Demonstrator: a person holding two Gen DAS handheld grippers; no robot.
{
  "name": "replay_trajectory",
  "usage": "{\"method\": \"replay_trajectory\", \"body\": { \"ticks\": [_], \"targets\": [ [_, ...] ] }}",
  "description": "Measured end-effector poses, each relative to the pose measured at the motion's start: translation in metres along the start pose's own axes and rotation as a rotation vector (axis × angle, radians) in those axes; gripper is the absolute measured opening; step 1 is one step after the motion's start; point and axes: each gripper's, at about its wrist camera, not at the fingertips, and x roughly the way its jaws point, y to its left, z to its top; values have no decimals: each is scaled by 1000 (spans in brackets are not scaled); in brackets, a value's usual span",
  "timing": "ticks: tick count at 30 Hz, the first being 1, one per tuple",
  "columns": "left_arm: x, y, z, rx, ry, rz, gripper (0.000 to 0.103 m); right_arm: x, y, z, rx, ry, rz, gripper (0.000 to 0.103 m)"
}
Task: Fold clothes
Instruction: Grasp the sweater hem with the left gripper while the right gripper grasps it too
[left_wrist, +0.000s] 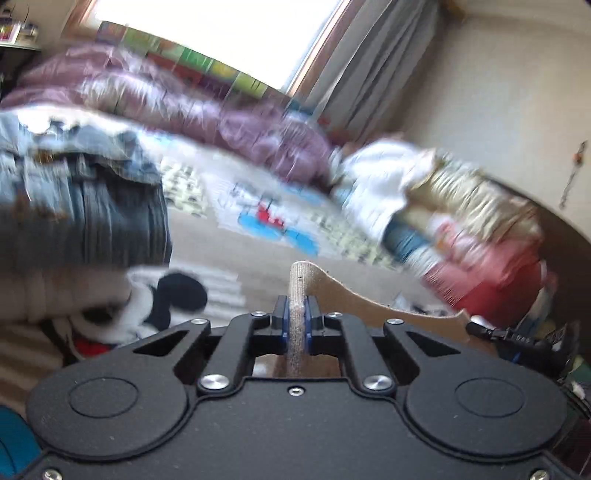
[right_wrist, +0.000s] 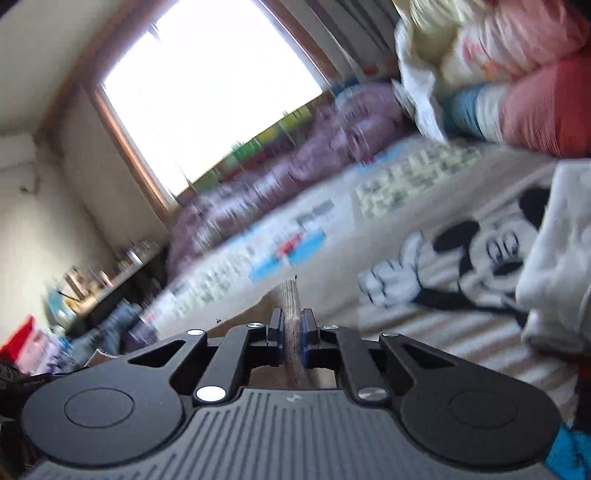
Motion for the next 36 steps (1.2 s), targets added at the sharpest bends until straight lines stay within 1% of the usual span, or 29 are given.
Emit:
{"method": "replay_trajectory", "body": {
  "ticks": [2, 4, 5, 8, 11, 15, 18, 22, 24, 28, 30, 33, 35, 36],
  "targets": [
    [0, 2, -2, -7, -6, 4, 6, -7, 1, 1, -14, -46, 52, 10],
    [1, 5, -3, -17, -11, -2, 6, -8, 1, 2, -26, -62, 60, 10],
    [4, 6, -4, -18, -6, 7, 6, -7, 0, 3, -27, -61, 56, 10],
    [12, 9, -6, -17, 12, 37, 6, 0, -5, 1, -22, -35, 13, 10],
    [21, 15, -11, -19, 36, 77, 6, 15, -6, -6, -40, 19, -64, 9],
    [36, 24, -19, -21, 98, 152, 6, 32, 3, -15, -120, 82, -175, 9],
    [45, 23, -25, 6, 138, 200, 6, 42, 9, -22, -176, 120, -256, 9],
    [58, 22, -33, 44, 190, 263, 6, 51, 17, -30, -250, 148, -326, 9],
    [64, 25, -37, 34, 226, 295, 7, 58, 16, -33, -257, 181, -351, 9],
    [65, 27, -38, 30, 236, 315, 8, 68, 7, -35, -225, 250, -378, 9],
    [65, 30, -38, 10, 239, 312, 9, 68, 4, -35, -202, 256, -377, 9],
    [65, 32, -38, -3, 238, 316, 13, 68, 2, -34, -183, 258, -377, 9],
    [66, 28, -37, 14, 243, 327, 14, 67, 0, -34, -170, 259, -378, 10],
    [65, 25, -36, 26, 244, 330, 16, 67, -1, -34, -163, 260, -378, 11]
  ]
}}
